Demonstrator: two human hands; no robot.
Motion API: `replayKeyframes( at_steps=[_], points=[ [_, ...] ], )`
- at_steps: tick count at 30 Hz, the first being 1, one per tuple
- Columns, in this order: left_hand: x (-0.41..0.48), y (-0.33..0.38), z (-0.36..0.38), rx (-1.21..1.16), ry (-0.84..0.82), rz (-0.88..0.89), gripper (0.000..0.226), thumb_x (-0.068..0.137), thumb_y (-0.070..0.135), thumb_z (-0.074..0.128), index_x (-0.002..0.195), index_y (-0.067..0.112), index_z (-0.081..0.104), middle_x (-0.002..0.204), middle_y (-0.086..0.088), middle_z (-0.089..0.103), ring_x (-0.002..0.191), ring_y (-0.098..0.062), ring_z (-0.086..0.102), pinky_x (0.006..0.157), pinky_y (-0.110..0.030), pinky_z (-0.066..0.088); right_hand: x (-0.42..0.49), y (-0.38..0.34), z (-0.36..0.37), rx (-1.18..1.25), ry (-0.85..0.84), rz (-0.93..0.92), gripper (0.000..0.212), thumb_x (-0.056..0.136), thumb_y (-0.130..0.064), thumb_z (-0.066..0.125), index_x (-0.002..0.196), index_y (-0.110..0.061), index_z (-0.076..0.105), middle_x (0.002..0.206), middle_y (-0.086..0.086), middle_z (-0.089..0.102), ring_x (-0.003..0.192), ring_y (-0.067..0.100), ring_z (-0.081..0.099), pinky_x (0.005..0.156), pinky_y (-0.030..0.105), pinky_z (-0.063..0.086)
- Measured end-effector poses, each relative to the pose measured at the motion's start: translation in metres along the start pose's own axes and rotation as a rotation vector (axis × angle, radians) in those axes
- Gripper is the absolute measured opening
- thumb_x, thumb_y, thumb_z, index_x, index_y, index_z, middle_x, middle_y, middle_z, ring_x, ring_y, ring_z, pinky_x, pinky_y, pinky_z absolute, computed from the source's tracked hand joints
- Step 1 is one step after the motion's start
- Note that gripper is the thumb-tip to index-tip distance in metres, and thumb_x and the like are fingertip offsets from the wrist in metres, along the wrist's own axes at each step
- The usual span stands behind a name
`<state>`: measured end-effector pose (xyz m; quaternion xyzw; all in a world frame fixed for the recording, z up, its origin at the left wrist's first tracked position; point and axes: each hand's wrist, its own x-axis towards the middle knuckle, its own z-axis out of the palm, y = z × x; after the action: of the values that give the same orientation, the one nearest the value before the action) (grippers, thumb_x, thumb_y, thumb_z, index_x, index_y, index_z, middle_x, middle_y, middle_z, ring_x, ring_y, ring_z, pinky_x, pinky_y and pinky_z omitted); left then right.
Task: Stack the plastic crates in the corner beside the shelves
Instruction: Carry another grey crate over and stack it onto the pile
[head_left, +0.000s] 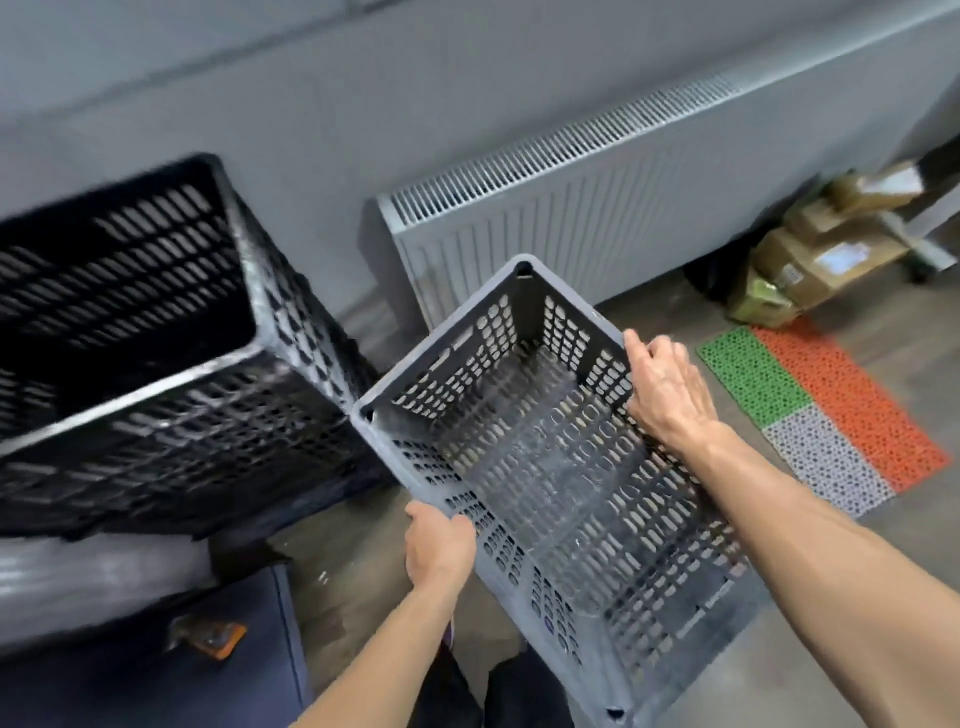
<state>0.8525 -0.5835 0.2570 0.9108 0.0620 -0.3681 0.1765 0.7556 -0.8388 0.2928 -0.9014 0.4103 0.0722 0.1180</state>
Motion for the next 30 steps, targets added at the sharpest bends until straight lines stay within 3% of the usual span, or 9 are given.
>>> replayKeyframes(
  at_steps=[3, 8, 15, 19, 22, 26, 30],
  points=[
    [-0.027, 0.011, -0.036, -0.013, 0.028, 0.059, 0.033, 0.098, 0.021, 0.050, 0.123, 0.003, 0.039, 0.120, -0.018, 0.062, 0.101, -0.037, 0.066, 0.086, -0.043, 0.054, -0.012, -0.011, -0.042, 0.003, 0.047, 0.001, 0.072, 0.086, -0.004, 0.067, 0.149, -0.009, 0.032, 0.113, 0.016, 0.048, 0.108, 0.034, 0.048, 0.089, 0.045, 0.047],
    [-0.060, 0.012, -0.086, -0.026, 0.095, 0.130, 0.034, 0.098, 0.027, 0.051, 0.121, 0.003, 0.043, 0.119, -0.018, 0.063, 0.105, -0.036, 0.064, 0.084, -0.041, 0.052, -0.030, -0.039, -0.091, -0.025, 0.097, 0.001, 0.068, 0.089, -0.009, 0.061, 0.150, -0.008, 0.032, 0.120, 0.019, 0.049, 0.114, 0.037, 0.047, 0.093, 0.047, 0.044],
    [-0.092, -0.008, -0.153, -0.104, 0.247, 0.180, 0.020, 0.096, 0.031, 0.052, 0.096, 0.012, 0.046, 0.088, -0.010, 0.070, 0.072, -0.028, 0.071, 0.056, -0.034, 0.054, -0.055, -0.079, -0.136, 0.008, 0.171, -0.077, 0.056, 0.092, -0.009, 0.054, 0.145, -0.007, 0.037, 0.118, 0.021, 0.053, 0.112, 0.038, 0.050, 0.094, 0.049, 0.046],
    [-0.110, -0.017, -0.186, -0.173, 0.291, 0.217, 0.021, 0.093, 0.034, 0.051, 0.090, 0.015, 0.046, 0.080, -0.006, 0.070, 0.054, -0.023, 0.071, 0.062, -0.034, 0.056, -0.061, -0.100, -0.166, 0.013, 0.248, -0.118, 0.043, 0.091, -0.003, 0.049, 0.134, -0.006, 0.046, 0.112, 0.020, 0.054, 0.108, 0.039, 0.050, 0.090, 0.048, 0.046],
    [-0.121, -0.018, -0.206, -0.252, 0.279, 0.252, 0.023, 0.095, 0.036, 0.049, 0.093, 0.014, 0.042, 0.075, -0.006, 0.069, 0.038, -0.017, 0.065, 0.055, -0.029, 0.049, -0.064, -0.114, -0.194, -0.002, 0.299, -0.144, 0.034, 0.087, 0.002, 0.047, 0.121, -0.005, 0.051, 0.103, 0.019, 0.053, 0.102, 0.039, 0.051, 0.084, 0.047, 0.045],
    [-0.138, -0.017, -0.233, -0.386, 0.252, 0.302, 0.024, 0.095, 0.036, 0.048, 0.100, 0.014, 0.042, 0.074, -0.007, 0.069, 0.038, -0.018, 0.065, 0.053, -0.027, 0.046, -0.067, -0.135, -0.232, -0.031, 0.381, -0.164, 0.035, 0.086, 0.004, 0.048, 0.120, -0.004, 0.055, 0.090, 0.015, 0.045, 0.093, 0.037, 0.048, 0.077, 0.043, 0.041],
    [-0.148, -0.016, -0.263, -0.487, 0.245, 0.342, 0.023, 0.094, 0.035, 0.048, 0.100, 0.012, 0.045, 0.073, -0.010, 0.070, 0.038, -0.020, 0.066, 0.051, -0.026, 0.045, -0.068, -0.159, -0.268, -0.071, 0.459, -0.195, 0.034, 0.087, 0.002, 0.046, 0.119, -0.003, 0.058, 0.091, 0.019, 0.051, 0.090, 0.038, 0.051, 0.079, 0.046, 0.045]
  ],
)
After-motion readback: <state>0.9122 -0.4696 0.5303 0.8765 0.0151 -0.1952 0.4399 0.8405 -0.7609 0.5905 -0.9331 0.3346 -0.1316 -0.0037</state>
